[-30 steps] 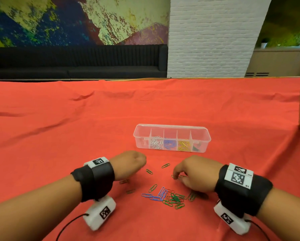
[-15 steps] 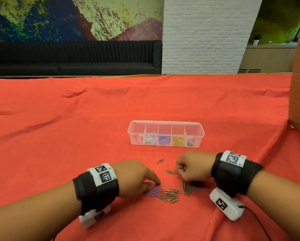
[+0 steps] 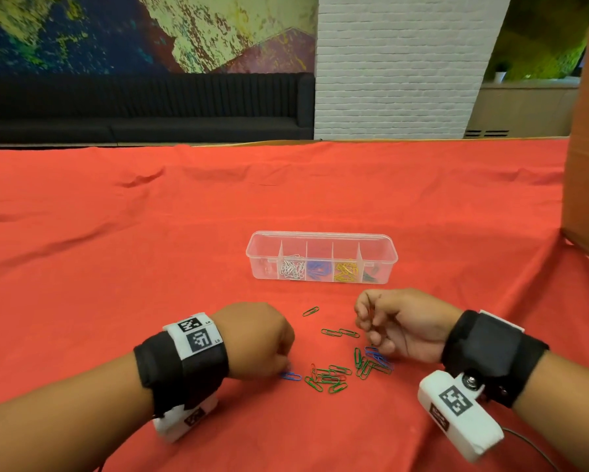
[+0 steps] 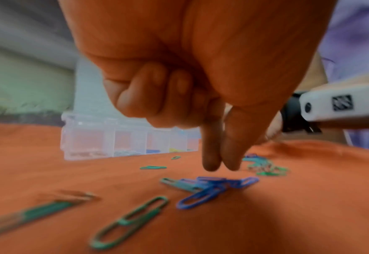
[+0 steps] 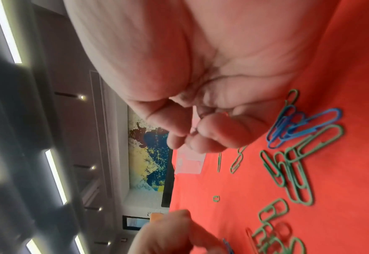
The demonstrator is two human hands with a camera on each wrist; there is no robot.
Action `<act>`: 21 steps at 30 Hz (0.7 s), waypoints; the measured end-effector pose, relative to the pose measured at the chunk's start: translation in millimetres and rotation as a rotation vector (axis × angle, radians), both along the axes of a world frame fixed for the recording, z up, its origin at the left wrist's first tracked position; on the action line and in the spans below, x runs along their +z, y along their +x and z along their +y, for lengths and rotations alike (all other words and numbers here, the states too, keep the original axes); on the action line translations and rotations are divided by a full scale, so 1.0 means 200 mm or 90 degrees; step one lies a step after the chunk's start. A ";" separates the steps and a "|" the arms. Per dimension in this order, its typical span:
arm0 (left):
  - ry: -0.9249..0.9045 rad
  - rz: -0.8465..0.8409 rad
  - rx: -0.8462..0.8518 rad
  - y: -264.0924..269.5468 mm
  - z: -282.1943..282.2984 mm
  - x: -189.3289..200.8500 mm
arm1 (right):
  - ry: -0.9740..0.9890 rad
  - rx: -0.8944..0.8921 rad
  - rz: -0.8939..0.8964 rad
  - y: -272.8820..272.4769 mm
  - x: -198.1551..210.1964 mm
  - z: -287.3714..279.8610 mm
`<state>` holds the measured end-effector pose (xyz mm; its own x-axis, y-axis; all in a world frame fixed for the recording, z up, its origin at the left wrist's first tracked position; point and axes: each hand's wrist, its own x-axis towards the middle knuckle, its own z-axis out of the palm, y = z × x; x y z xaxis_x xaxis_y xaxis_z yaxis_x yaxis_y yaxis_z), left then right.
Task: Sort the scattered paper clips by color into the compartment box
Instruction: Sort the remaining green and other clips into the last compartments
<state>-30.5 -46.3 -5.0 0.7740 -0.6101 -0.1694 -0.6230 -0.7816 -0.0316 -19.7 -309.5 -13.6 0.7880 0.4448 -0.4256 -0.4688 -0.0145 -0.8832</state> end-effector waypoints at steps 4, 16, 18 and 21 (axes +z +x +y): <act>-0.070 0.040 -0.007 -0.01 -0.06 0.01 | -0.170 0.085 -0.068 -0.05 0.01 0.07; -0.078 0.180 0.094 0.02 -0.06 0.03 | -0.776 0.348 -0.586 -0.13 0.05 0.20; -0.253 0.323 0.208 0.05 -0.02 0.05 | -0.782 0.329 -0.602 -0.13 0.05 0.18; -0.566 0.583 0.419 0.09 0.03 0.07 | -0.759 0.345 -0.617 -0.13 0.05 0.17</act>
